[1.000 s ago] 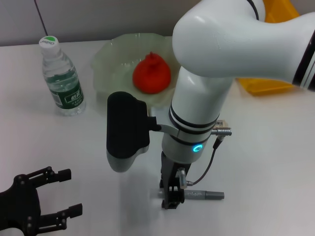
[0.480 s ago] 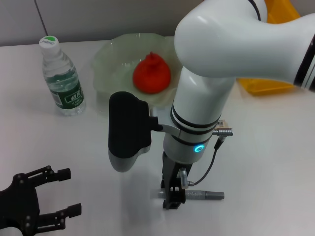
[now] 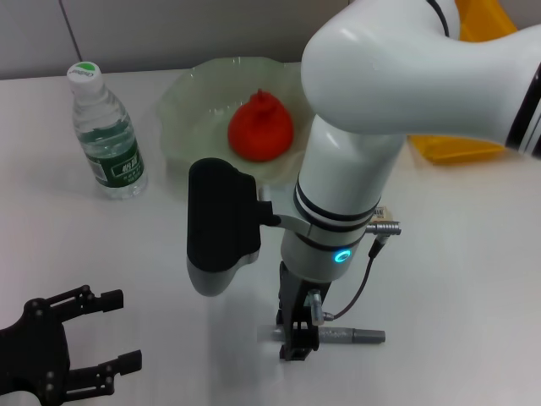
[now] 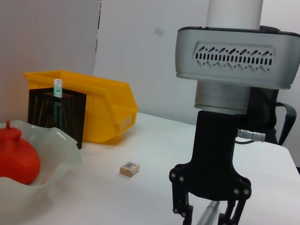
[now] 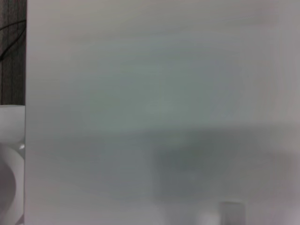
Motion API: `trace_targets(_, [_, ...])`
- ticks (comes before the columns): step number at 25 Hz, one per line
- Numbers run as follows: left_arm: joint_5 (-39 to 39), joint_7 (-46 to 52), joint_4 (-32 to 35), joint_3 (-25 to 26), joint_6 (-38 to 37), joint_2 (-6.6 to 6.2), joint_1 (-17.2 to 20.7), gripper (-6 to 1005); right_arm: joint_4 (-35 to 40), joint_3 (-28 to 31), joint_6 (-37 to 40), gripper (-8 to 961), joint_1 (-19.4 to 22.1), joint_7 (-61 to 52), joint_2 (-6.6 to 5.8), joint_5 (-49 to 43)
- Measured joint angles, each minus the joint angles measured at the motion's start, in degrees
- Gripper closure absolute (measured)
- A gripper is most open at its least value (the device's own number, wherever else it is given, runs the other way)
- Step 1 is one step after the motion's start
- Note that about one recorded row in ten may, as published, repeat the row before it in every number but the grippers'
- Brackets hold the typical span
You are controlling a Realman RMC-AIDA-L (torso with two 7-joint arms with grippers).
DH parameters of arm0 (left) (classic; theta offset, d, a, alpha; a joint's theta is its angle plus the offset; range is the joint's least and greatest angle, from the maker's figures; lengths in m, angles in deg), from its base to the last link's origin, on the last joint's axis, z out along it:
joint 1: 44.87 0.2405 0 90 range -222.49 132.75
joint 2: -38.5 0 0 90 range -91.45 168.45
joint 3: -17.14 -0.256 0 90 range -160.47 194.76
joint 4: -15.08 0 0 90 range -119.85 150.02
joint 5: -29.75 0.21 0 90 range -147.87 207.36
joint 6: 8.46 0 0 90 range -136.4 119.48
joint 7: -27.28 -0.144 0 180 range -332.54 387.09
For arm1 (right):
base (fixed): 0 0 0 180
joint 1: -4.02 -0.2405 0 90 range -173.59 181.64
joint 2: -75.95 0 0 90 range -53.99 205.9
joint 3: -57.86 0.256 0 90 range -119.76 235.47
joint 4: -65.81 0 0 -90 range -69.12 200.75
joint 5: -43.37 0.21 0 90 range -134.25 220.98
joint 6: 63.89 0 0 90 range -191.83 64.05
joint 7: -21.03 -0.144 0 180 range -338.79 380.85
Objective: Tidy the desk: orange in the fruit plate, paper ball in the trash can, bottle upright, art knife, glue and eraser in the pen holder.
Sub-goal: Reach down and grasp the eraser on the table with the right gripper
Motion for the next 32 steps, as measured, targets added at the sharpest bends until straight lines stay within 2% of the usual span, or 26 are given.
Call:
trace_targets(3, [0.0,0.1,0.0,0.0,0.0,-0.03,0.0,188,0.7,1.5,1.0,529,0.0,-0.2,-0.02,0.0])
trace_targets(7, [0.0,0.1,0.0,0.0,0.0,-0.09,0.1,188,3.0,6.9,4.7,528,1.0,-0.5,-0.36,-1.3])
trace_targets(13, [0.0,0.1,0.0,0.0,0.0,-0.02,0.1,188,7.7,12.3,9.3,526,3.7,-3.3,-0.36,-10.7])
trace_targets(17, [0.0,0.1,0.0,0.0,0.0,0.05,-0.1,188,8.3,16.4,11.6,526,4.8,-5.3,-0.48,-16.4])
trace_targets(24, [0.0,0.0,0.0,0.0,0.0,0.06,-0.3,188,7.3,22.5,11.3,524,7.0,-4.5,-0.63,-24.5])
trace_targets(32, [0.0,-0.1,0.0,0.0,0.0,0.2,-0.3,188,7.3,31.1,10.1,522,9.2,4.6,-0.76,-25.2])
